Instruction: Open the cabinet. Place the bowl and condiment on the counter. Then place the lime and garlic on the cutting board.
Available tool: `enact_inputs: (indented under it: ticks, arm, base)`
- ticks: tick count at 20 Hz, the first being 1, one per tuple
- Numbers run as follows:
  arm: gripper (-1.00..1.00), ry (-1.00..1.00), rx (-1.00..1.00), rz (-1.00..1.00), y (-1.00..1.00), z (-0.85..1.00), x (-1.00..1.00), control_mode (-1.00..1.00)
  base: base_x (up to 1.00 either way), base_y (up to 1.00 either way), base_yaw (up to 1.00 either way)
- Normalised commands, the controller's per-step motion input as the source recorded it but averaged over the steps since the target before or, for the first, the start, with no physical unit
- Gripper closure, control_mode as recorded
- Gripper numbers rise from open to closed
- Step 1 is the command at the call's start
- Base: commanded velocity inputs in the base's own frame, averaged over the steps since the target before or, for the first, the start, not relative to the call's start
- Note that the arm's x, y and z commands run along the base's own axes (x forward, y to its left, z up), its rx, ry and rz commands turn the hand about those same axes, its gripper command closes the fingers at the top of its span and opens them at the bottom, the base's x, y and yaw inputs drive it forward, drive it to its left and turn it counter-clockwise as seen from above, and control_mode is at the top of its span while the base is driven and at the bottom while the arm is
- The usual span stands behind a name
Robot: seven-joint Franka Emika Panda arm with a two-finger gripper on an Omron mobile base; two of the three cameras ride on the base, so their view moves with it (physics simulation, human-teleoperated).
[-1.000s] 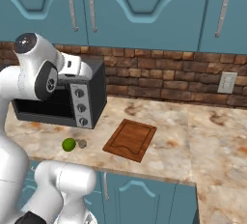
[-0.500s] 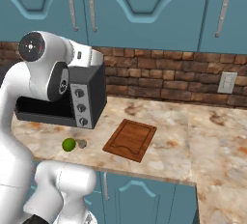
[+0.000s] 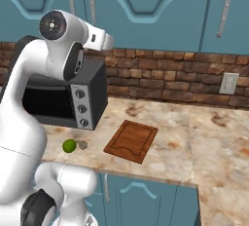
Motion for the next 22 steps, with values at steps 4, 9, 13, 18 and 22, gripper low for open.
enact_inputs:
  ticks: [4,9,13,18,22]
  arm:
    - [-1.0,0.0,0.0,-0.04,0.03,0.2,0.39,-1.0]
    - [-1.0,0.0,0.0,-0.02,0.04,-0.01,0.45,-1.0]
    - [-1.0,0.0,0.0,0.0,0.06,-0.05,0.6,-1.0]
    - [-1.0,0.0,0.0,0.0,0.03,-0.05,0.82,-1.0]
    - [-1.0,0.0,0.0,0.0,0.0,-0.04,0.76,-1.0]
  base:
    - [0.0,0.0,0.0]
    - [0.0,0.0,0.0]
    - [0.0,0.0,0.0]
    - [0.0,0.0,0.0]
    - [0.0,0.0,0.0]
